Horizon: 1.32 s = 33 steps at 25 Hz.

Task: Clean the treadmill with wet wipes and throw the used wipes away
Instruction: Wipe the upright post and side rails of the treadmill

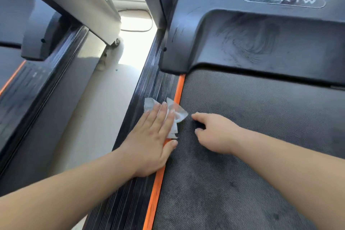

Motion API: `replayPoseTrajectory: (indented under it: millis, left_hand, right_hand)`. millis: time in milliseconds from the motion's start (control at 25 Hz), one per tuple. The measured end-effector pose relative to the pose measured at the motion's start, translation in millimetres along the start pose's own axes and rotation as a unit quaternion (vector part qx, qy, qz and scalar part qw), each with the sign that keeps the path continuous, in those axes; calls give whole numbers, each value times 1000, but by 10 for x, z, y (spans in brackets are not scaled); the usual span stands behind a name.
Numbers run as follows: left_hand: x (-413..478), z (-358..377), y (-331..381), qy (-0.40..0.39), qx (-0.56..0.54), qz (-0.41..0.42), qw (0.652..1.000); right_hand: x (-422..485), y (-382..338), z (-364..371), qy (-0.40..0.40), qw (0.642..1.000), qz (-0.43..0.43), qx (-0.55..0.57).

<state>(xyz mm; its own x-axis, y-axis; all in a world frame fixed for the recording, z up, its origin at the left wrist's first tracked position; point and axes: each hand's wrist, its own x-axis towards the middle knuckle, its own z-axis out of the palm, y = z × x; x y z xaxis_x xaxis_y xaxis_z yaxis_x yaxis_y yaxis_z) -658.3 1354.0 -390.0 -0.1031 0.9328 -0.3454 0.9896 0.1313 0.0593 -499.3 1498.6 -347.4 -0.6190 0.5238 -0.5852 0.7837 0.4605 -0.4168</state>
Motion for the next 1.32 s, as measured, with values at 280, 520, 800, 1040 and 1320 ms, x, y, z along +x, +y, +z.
replayPoseTrajectory:
  millis: [280,520,800,1040,1320]
  left_hand:
    - [870,-195,-34,41,29,-18,999]
    - [1051,-310,69,29,44,-10,999]
    - [-454,199,420,42,-52,-15,998]
    - [-837,450,533,53,-20,-51,997]
    - [-570,505,635,80,-40,-138,986]
  right_hand:
    - [83,-85,46,-59,992,10,-109]
    - [79,-158,-17,-72,990,31,-115]
    - [-193,-1,141,-2,1000,6,17]
    - [-659,-15,435,48,996,-39,62]
    - [-1146,-85,764,53,977,26,203]
